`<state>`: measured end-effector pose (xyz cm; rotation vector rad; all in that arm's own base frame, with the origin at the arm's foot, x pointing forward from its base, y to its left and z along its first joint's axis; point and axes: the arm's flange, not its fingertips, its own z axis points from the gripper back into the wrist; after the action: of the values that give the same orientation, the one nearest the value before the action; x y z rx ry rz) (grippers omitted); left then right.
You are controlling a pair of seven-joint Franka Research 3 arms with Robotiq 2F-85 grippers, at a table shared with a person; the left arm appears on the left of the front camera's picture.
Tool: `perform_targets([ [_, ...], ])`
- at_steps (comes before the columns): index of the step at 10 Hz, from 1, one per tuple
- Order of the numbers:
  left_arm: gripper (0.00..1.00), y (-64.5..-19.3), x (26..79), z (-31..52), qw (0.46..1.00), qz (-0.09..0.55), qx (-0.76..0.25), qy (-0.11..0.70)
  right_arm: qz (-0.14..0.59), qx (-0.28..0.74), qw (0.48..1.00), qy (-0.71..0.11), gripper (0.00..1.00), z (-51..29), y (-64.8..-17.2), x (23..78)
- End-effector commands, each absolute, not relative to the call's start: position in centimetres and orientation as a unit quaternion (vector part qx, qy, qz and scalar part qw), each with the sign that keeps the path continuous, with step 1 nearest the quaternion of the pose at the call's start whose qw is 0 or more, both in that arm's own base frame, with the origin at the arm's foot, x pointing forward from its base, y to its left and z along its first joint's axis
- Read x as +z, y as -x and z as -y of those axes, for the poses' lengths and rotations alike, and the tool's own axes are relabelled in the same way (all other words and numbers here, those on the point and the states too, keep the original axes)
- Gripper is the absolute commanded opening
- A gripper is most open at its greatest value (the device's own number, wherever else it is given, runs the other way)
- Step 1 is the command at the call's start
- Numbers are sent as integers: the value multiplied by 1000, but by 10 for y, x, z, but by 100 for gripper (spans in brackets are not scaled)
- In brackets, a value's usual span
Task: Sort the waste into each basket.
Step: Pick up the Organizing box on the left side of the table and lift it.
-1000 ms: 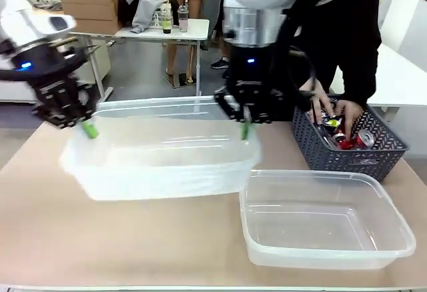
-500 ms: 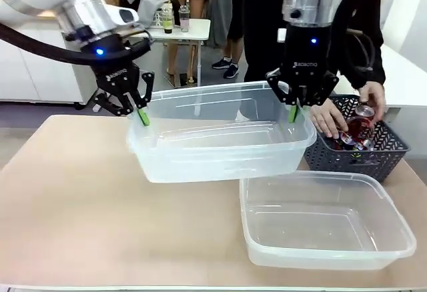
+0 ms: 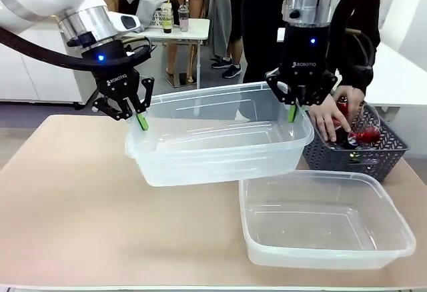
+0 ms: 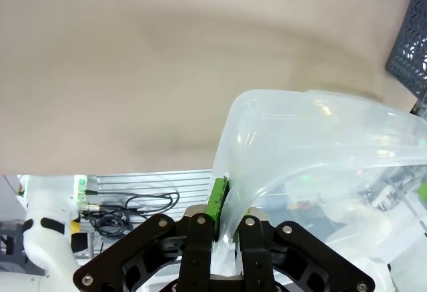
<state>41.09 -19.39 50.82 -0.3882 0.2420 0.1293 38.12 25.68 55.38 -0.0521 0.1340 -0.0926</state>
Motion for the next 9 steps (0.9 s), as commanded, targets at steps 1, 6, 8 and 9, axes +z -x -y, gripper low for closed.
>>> perform_targets([
  [1,6,-412,517,195,969,-116,75,206,-136,-14,991,13,5,-253,-421,535],
  [6,6,-412,517,195,969,-116,75,206,-149,-32,988,4,5,-246,-441,504],
  [8,6,-412,517,195,969,-116,75,206,-149,-32,988,4,5,-246,-441,504],
  [9,6,-412,517,195,969,-116,75,206,-149,-32,988,4,5,-246,-441,504],
])
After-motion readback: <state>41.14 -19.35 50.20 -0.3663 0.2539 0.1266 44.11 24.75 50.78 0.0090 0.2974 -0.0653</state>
